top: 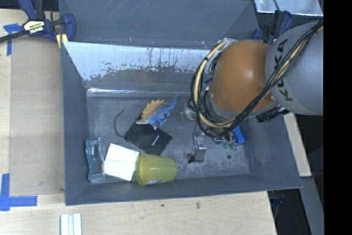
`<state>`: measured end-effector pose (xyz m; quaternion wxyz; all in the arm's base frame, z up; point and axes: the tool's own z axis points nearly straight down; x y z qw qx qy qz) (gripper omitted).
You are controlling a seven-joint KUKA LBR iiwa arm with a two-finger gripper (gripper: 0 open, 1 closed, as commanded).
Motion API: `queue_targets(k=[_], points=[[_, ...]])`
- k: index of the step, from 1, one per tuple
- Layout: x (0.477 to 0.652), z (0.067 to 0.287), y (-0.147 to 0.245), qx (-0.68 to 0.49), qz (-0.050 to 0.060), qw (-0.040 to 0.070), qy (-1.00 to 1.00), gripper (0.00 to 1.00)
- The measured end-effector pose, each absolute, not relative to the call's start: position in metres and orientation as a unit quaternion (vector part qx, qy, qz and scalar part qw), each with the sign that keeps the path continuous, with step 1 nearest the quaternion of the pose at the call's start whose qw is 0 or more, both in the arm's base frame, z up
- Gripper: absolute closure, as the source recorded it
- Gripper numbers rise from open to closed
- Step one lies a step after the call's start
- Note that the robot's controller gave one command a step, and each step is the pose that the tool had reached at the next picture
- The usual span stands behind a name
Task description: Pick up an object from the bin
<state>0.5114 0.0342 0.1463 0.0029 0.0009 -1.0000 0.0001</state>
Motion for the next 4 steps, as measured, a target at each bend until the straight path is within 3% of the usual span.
queue_targets(k=[1,2,4], points=[[0.513,0.151,0.034,0.001,0.0,-0.001,-1.0,0.0],[0.536,0.147,0.049,-0.026,0.0,0.0,-1.0,0.0],[0.562,0.128,0.069,0.055,0.0,-0.002,-0.998,0.0]])
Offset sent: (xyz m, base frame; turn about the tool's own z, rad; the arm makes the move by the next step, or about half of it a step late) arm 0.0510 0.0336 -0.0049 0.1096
